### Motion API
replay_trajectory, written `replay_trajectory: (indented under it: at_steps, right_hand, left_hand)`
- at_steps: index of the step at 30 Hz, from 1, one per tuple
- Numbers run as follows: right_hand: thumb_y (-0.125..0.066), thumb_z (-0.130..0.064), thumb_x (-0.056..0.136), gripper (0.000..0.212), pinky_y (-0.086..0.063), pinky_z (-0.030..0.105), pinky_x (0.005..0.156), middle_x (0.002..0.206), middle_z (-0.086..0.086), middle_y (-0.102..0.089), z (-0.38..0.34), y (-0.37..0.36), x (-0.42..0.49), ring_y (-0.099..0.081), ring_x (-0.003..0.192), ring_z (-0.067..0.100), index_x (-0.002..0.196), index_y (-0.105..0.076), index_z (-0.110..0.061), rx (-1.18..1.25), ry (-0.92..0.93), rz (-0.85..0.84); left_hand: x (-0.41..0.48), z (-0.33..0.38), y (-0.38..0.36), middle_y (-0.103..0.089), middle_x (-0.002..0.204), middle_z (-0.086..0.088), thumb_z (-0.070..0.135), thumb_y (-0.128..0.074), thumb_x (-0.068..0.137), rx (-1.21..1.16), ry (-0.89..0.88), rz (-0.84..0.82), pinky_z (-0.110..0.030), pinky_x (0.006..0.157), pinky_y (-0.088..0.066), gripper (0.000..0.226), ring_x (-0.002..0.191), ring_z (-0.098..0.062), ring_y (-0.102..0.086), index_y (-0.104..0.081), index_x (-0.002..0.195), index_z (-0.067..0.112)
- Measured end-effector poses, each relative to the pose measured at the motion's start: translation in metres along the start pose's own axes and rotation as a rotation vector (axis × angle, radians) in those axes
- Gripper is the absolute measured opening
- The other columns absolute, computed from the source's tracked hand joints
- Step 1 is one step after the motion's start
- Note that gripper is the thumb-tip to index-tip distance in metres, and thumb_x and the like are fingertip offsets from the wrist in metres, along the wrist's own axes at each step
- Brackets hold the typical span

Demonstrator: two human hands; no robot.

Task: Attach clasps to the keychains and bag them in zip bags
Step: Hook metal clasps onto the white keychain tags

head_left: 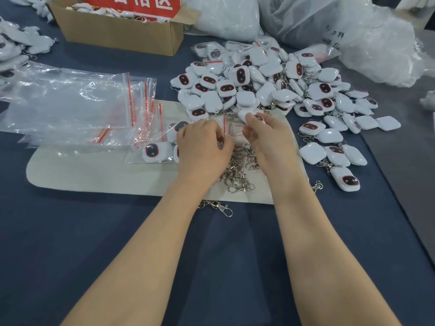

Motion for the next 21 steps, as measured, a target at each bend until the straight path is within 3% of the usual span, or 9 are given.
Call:
replay_trajectory:
  at_steps: [5, 7, 10, 14, 17, 21]
  right_hand:
    - [-0.064, -0.008, 0.088, 0.029, -0.052, 0.026, 0.078, 0.093, -0.005, -0.065, -0.0066, 0.0028, -0.0030, -0.061, 0.076, 0.008, 0.109, -0.050, -0.022, -0.289, 0.141, 0.040]
    - [-0.062, -0.013, 0.091, 0.026, -0.054, 0.028, 0.078, 0.090, -0.009, -0.064, -0.0073, 0.0016, -0.0044, -0.063, 0.071, 0.005, 0.109, -0.045, -0.019, -0.343, 0.173, 0.034]
    - [-0.064, -0.016, 0.091, 0.022, -0.055, 0.028, 0.075, 0.090, -0.001, -0.065, -0.0065, -0.0003, -0.0048, -0.062, 0.067, 0.006, 0.105, -0.047, -0.014, -0.361, 0.209, 0.028]
    - [-0.063, -0.019, 0.092, 0.007, -0.046, 0.022, 0.067, 0.080, -0.001, -0.060, -0.0061, 0.0001, -0.0021, -0.055, 0.070, 0.008, 0.086, -0.061, -0.018, -0.101, 0.125, -0.007]
    - [-0.053, -0.016, 0.098, 0.009, -0.049, 0.021, 0.063, 0.098, 0.008, -0.063, -0.0036, -0.0014, -0.0003, -0.060, 0.088, 0.019, 0.093, -0.060, -0.014, 0.169, 0.017, -0.047]
    - [-0.047, -0.010, 0.101, 0.015, -0.055, 0.023, 0.063, 0.084, 0.007, -0.066, -0.0036, -0.0064, -0.0032, -0.067, 0.073, 0.015, 0.092, -0.060, -0.006, 0.213, 0.024, -0.121]
  left_hand:
    - [-0.0001, 0.0005, -0.0004, -0.056, 0.085, 0.002, 0.029, -0.054, 0.089, 0.001, 0.003, -0.004, -0.032, 0.093, -0.027, 0.018, 0.087, -0.019, -0.051, -0.059, 0.082, 0.013]
    - [-0.0002, 0.0006, -0.0001, -0.055, 0.085, 0.003, 0.028, -0.054, 0.089, 0.000, 0.003, -0.002, -0.032, 0.093, -0.026, 0.017, 0.087, -0.018, -0.049, -0.058, 0.082, 0.013]
    - [-0.0009, 0.0009, -0.0001, -0.052, 0.084, 0.004, 0.028, -0.054, 0.089, 0.003, 0.002, -0.007, -0.031, 0.093, -0.025, 0.016, 0.087, -0.017, -0.047, -0.056, 0.081, 0.014]
    - [-0.0013, 0.0016, 0.0001, -0.053, 0.084, 0.004, 0.028, -0.053, 0.089, 0.006, 0.002, -0.015, -0.031, 0.094, -0.025, 0.016, 0.088, -0.018, -0.048, -0.055, 0.081, 0.015]
    - [-0.0014, 0.0011, 0.0001, -0.053, 0.085, 0.004, 0.028, -0.053, 0.089, 0.004, 0.004, -0.017, -0.031, 0.095, -0.024, 0.016, 0.088, -0.017, -0.048, -0.056, 0.081, 0.014]
    - [-0.0021, 0.0016, 0.0000, -0.053, 0.084, 0.004, 0.028, -0.053, 0.089, 0.003, 0.004, -0.016, -0.031, 0.094, -0.025, 0.017, 0.087, -0.016, -0.046, -0.055, 0.079, 0.014]
Point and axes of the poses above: each hand's wrist, its own x-axis towards the middle knuckle, its own y-axis out of the back of the hand, z = x × y, the point moved 4 cm from there along x, towards the middle knuckle
